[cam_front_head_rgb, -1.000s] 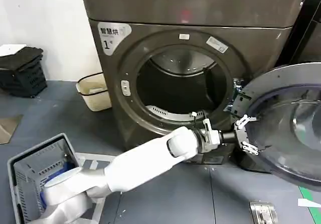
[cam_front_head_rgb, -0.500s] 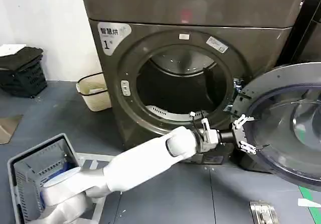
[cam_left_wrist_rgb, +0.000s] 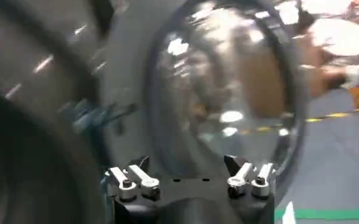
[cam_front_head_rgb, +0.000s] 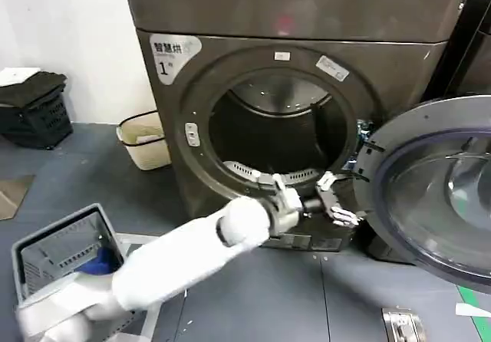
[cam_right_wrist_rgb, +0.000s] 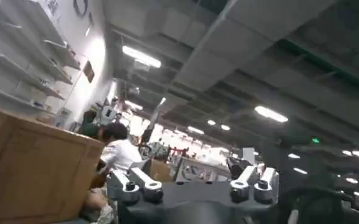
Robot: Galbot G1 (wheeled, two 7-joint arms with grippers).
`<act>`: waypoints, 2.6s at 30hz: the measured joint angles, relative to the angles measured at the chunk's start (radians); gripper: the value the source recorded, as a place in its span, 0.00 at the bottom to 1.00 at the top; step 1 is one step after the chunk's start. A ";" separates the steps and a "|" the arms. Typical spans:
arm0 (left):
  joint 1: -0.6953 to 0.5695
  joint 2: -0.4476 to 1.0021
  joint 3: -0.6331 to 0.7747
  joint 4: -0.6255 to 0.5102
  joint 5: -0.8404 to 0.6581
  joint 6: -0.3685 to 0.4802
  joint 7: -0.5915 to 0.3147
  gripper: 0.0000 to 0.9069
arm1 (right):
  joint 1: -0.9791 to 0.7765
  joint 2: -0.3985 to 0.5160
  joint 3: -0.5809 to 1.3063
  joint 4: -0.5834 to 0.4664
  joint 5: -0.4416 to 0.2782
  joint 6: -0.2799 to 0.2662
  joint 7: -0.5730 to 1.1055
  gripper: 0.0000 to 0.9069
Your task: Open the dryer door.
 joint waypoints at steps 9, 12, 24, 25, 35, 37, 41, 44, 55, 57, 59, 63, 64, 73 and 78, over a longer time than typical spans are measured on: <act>0.146 0.158 -0.201 -0.152 -0.294 0.209 -0.362 1.00 | 0.000 -0.043 -0.027 -0.041 -0.048 0.003 -0.009 1.00; 0.198 0.227 -0.283 -0.189 -0.367 0.259 -0.427 1.00 | 0.005 -0.053 -0.041 -0.049 -0.057 0.004 -0.011 1.00; 0.512 0.503 -0.660 -0.272 -0.515 0.374 -0.626 1.00 | 0.023 -0.100 -0.089 -0.052 -0.063 -0.007 -0.030 1.00; 0.542 0.520 -0.687 -0.269 -0.531 0.386 -0.647 1.00 | 0.024 -0.103 -0.091 -0.052 -0.063 -0.007 -0.035 1.00; 0.812 0.664 -0.940 -0.253 -0.744 0.432 -0.874 1.00 | 0.030 -0.127 -0.115 -0.053 -0.013 -0.001 -0.049 1.00; 0.860 0.684 -0.973 -0.246 -0.791 0.432 -0.927 1.00 | 0.036 -0.127 -0.124 -0.049 0.006 0.011 -0.050 1.00; 0.912 0.710 -1.008 -0.225 -0.908 0.432 -1.043 1.00 | 0.052 -0.123 -0.139 -0.043 0.011 0.025 -0.048 1.00; 0.934 0.729 -1.013 -0.216 -1.016 0.432 -1.134 1.00 | 0.065 -0.117 -0.154 -0.043 0.027 0.056 -0.041 1.00; 0.958 0.761 -1.004 -0.162 -1.233 0.432 -1.302 1.00 | 0.088 -0.096 -0.203 -0.026 0.012 0.062 -0.049 1.00; 0.966 0.763 -1.000 -0.150 -1.223 0.432 -1.304 1.00 | 0.085 -0.098 -0.203 -0.030 0.009 0.065 -0.049 1.00; 0.970 0.766 -0.997 -0.136 -1.225 0.432 -1.307 1.00 | 0.082 -0.101 -0.201 -0.037 0.007 0.070 -0.049 1.00; 0.977 0.779 -0.998 -0.122 -1.246 0.432 -1.315 1.00 | 0.077 -0.102 -0.199 -0.041 0.007 0.073 -0.049 1.00; 0.980 0.781 -0.999 -0.121 -1.246 0.432 -1.316 1.00 | 0.077 -0.102 -0.198 -0.041 0.007 0.074 -0.049 1.00; 0.998 0.786 -1.004 -0.118 -1.291 0.432 -1.341 1.00 | 0.074 -0.097 -0.195 -0.052 0.003 0.090 -0.049 1.00; 0.998 0.788 -1.004 -0.117 -1.328 0.432 -1.353 1.00 | 0.079 -0.095 -0.198 -0.054 -0.013 0.090 -0.047 1.00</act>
